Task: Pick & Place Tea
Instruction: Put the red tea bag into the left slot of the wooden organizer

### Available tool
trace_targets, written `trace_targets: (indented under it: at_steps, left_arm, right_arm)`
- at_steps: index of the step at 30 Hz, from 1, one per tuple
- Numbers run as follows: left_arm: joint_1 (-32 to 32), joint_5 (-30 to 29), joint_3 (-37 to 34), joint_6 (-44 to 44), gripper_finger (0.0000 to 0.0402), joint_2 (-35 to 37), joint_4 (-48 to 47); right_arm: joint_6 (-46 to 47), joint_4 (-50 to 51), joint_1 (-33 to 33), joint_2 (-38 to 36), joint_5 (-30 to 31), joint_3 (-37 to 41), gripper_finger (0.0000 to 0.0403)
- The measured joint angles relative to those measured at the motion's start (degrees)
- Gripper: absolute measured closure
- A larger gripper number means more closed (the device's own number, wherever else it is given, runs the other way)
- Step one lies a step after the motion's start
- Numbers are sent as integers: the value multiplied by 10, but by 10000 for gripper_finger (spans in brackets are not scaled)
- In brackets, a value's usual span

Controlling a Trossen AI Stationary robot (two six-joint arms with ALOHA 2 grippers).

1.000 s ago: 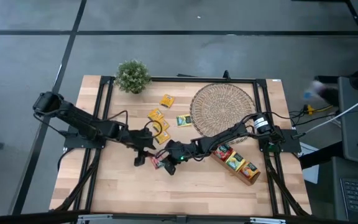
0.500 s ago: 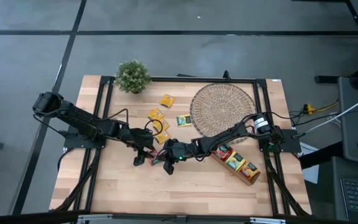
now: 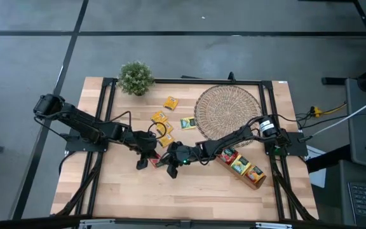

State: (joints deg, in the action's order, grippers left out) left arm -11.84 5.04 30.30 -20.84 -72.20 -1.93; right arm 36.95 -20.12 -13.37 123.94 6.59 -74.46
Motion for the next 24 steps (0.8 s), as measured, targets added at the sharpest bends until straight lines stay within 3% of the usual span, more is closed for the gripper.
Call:
trace_targets:
  at_steps: [6,10,17,24]
  left_arm:
    - [0,3,0,0,387,8,-12]
    - [-10,-10,0,1,390,49,-47]
    - [-29,-134,0,20,390,178,-76]
    - [-49,-245,0,37,390,262,-35]
  right_arm:
    - [3,6,0,-1,0,0,369]
    - [3,17,0,-1,-6,0,341]
    - [-2,1,0,-1,-17,0,302]
    - [-54,-87,7,-8,-18,0,295]
